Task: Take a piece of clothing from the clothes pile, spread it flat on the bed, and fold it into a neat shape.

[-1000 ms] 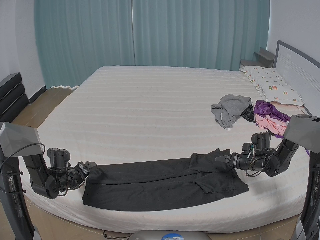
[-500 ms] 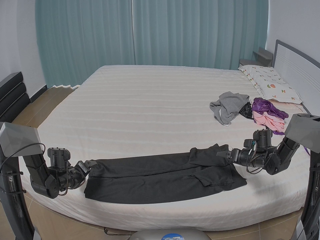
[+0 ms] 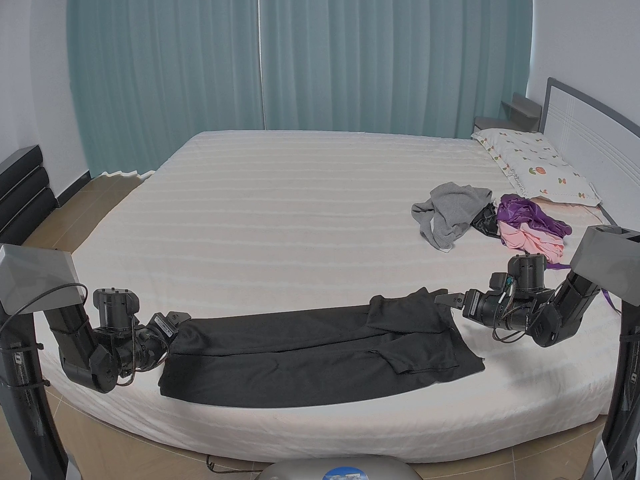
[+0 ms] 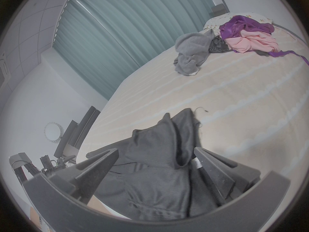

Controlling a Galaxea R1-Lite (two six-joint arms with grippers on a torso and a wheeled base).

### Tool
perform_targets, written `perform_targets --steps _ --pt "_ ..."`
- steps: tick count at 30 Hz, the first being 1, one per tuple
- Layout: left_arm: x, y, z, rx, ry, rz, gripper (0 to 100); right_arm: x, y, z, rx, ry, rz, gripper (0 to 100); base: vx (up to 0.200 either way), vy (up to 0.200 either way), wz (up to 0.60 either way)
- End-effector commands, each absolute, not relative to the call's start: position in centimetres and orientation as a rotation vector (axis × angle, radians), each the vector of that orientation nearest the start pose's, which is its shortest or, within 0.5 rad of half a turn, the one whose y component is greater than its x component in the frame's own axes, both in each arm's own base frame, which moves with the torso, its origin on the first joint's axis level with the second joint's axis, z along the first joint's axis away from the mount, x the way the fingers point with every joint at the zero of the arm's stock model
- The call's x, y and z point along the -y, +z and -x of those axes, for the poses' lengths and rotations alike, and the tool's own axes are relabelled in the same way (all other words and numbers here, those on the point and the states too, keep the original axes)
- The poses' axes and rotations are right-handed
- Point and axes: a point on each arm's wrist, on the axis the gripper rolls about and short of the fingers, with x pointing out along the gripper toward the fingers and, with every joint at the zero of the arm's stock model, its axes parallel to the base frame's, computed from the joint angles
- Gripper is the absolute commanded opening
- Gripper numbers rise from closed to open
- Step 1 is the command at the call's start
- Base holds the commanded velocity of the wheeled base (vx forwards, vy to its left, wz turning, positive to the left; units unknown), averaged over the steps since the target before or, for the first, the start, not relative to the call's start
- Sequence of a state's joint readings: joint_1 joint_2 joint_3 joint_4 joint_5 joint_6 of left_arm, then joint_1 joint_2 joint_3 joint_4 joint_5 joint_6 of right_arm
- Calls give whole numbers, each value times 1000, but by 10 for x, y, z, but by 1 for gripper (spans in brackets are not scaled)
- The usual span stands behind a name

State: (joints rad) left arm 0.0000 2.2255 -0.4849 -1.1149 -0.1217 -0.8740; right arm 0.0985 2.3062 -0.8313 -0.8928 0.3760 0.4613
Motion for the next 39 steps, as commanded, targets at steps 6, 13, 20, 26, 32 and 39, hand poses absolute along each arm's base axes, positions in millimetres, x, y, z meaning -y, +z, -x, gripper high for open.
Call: perform_targets --steps 6,13,20,26,32,39 --pt "-9 -6 -312 -616 254 818 100 -47 -6 -375 -693 308 -519 100 0 0 0" --pt "-16 -15 -314 -645 301 752 100 -48 -6 -375 -695 309 -519 100 0 0 0" --pt "-17 -31 -321 -664 332 738 100 -48 -7 -374 -697 310 -518 100 0 0 0" --pt "-17 -39 -320 -689 342 732 100 -49 -8 -373 -703 310 -517 100 0 0 0" --pt "-20 -43 -314 -715 412 691 0 -49 -9 -371 -709 309 -516 100 0 0 0" --pt "-25 -44 -309 -715 454 609 0 -49 -9 -371 -710 309 -514 100 0 0 0"
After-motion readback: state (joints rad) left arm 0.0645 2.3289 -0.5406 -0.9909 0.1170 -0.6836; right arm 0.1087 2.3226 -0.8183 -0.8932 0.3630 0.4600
